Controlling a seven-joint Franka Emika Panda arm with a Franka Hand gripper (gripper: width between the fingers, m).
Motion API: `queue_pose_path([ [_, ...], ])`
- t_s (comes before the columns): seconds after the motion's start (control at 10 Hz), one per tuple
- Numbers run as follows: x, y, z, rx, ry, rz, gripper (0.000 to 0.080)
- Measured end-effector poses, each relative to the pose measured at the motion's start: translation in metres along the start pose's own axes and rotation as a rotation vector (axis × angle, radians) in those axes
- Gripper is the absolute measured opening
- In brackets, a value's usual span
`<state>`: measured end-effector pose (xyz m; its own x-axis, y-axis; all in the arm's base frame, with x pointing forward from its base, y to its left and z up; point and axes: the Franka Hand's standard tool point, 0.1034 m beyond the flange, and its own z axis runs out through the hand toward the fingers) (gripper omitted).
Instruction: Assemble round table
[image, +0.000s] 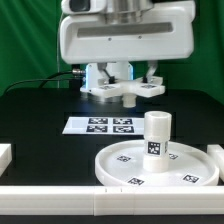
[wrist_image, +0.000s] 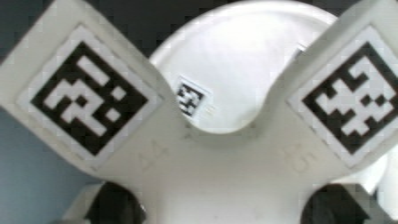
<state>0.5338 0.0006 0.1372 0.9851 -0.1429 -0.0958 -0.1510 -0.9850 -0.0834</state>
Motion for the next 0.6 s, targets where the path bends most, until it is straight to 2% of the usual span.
queue_pose_path([
  [0.1,0.005,0.004,0.0,0.001,0.0,-0.005,0.0442],
  [0.4,0.004,0.005,0.002,0.0,-0.001,-0.005,0.0442],
  [0.5,0.005,0.002,0.002,-0.002,-0.003,-0.005,0.0442],
  [0.6,0.013,-0.012,-0.001,-0.002,-0.004,-0.015,0.0442],
])
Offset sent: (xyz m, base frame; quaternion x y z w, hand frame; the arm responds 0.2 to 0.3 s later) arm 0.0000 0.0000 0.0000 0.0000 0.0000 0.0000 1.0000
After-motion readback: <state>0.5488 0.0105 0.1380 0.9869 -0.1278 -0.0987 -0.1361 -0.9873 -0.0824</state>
